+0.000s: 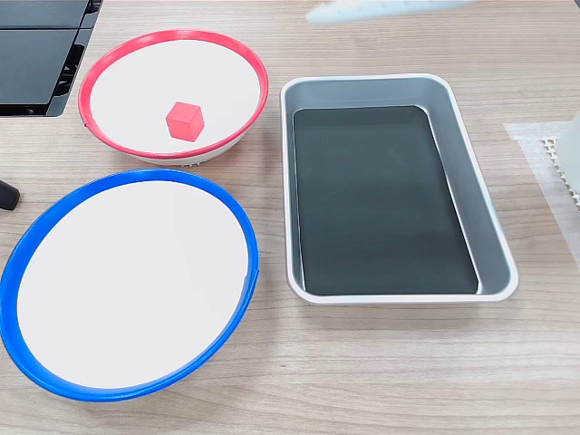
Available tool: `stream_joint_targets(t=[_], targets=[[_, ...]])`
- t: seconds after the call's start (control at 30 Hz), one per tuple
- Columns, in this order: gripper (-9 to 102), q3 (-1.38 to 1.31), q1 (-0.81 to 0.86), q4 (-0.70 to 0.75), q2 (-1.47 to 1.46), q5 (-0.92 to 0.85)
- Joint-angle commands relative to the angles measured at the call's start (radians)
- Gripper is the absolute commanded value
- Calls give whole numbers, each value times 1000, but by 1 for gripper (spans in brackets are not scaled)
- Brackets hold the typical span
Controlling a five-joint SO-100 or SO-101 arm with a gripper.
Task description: Move a red block from tray to red dish
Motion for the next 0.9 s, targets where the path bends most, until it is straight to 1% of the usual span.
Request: stream_joint_targets(t=[0.0, 0.07, 0.1, 0.13, 0.2, 0.47, 0.87], targets=[[0, 310, -29, -55, 244, -175], [0, 451, -43, -67, 380, -244], [0, 499, -52, -52, 440, -272], [0, 551, -61, 0, 523, -290], [0, 555, -69, 74, 578, -264], [0, 595, -52, 202, 712, -166], [0, 595, -34, 206, 712, -140]])
